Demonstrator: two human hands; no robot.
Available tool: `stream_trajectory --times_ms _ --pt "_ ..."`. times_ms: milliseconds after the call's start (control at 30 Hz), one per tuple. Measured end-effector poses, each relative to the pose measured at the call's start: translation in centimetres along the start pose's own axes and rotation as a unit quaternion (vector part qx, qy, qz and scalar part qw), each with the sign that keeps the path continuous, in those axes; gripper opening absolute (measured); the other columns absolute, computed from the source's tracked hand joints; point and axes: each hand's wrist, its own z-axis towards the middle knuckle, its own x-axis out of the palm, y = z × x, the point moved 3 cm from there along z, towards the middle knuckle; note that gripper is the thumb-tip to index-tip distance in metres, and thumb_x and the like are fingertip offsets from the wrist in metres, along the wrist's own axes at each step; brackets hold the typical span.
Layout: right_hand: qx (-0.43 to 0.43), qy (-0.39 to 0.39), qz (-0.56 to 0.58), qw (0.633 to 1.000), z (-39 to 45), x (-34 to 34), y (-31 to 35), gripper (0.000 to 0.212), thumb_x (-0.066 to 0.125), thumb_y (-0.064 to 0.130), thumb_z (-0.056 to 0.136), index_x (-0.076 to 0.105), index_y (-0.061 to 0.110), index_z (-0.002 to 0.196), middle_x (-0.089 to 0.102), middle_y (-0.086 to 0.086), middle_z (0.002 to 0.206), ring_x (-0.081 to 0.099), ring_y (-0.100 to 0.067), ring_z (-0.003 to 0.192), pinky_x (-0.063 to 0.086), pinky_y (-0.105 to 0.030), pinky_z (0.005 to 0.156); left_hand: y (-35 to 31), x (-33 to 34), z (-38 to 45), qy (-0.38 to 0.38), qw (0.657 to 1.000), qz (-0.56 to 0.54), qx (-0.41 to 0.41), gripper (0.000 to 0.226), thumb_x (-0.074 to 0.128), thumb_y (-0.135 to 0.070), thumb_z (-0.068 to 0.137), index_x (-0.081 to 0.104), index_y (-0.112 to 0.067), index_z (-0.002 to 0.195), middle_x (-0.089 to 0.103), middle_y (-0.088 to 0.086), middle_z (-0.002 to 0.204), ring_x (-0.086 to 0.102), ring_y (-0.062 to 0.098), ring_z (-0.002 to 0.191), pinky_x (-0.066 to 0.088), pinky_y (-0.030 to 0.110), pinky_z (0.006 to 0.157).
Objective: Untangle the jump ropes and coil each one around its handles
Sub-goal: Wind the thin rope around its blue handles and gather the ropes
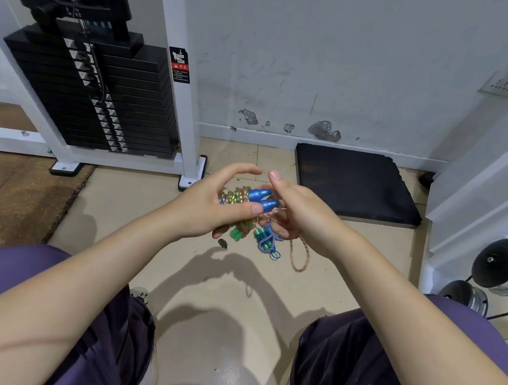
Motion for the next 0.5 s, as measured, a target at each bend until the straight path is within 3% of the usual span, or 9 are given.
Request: stream_trajectory --times_ms 67,133,233,300,400,500 --pt "0.01 0.024 -0.011 1.0 0.1 0.5 -0.2 0.06 0.029 0.065 0.096 0.065 0.018 0.105 0.057 -0.008 0.069 0.037 -0.015 0.045 0.026 -0.021 0.043 -0.2 -0.1 0.2 -0.025 0.997 -0.073 0.007 0.027 0.07 -0.026 0.09 0.062 -0.028 0.115 0.064 -0.002 0.063 0.043 0.02 0.04 0.033 0.019 0.043" --pt "0.01 0.039 -0.042 0.998 0.0 0.8 -0.6 0.06 0.029 0.06 0.099 0.066 0.014 0.108 0.05 -0.005 0.064 0.033 -0.013 0.046 0.024 -0.021 0.044 -0.4 -0.8 0.5 -0.081 0.988 -0.131 -0.003 0.016 0.066 -0.029 0.09 0.063 -0.022 0.104 0.066 0.005 0.066 0.043 0.019 0.04 0.029 0.016 0.042" --pt "-0.022 0.02 -0.043 0.999 -0.3 0.8 -0.4 0.033 0.048 0.028 0.102 0.066 0.0 0.102 0.039 0.008 0.052 0.035 -0.004 0.043 0.03 -0.015 0.044 0.2 -2.1 0.9 -0.139 0.98 -0.137 -0.025 0.019 0.064 -0.035 0.092 0.06 -0.017 0.097 0.067 0.012 0.069 0.043 0.02 0.042 0.028 0.016 0.04" --pt "-0.037 -0.007 -0.074 0.997 -0.5 0.7 0.1 0.02 0.052 0.015 0.1 0.065 0.0 0.094 0.042 0.007 0.053 0.038 0.0 0.04 0.034 -0.01 0.044 0.5 -2.3 0.9 -0.157 0.979 -0.127 -0.028 0.019 0.064 -0.035 0.094 0.059 -0.016 0.097 0.068 0.011 0.068 0.043 0.02 0.042 0.029 0.017 0.039" --pt "-0.041 -0.017 -0.101 0.994 -0.7 0.6 0.4 0.022 0.051 0.014 0.101 0.06 0.003 0.084 0.043 -0.006 0.064 0.042 -0.001 0.04 0.037 -0.01 0.045 0.7 -2.7 1.0 -0.222 0.967 -0.121 -0.005 0.014 0.064 -0.03 0.095 0.06 -0.017 0.093 0.066 0.004 0.063 0.043 0.017 0.038 0.031 0.018 0.038" --pt "-0.043 -0.024 -0.126 0.991 -0.6 0.8 0.6 0.026 0.05 0.017 0.101 0.058 0.01 0.077 0.038 -0.003 0.057 0.036 -0.007 0.04 0.036 -0.012 0.044 1.2 -3.8 1.2 -0.305 0.946 -0.105 0.01 0.018 0.066 -0.029 0.094 0.062 -0.012 0.099 0.066 0.008 0.068 0.045 0.017 0.038 0.035 0.022 0.041"
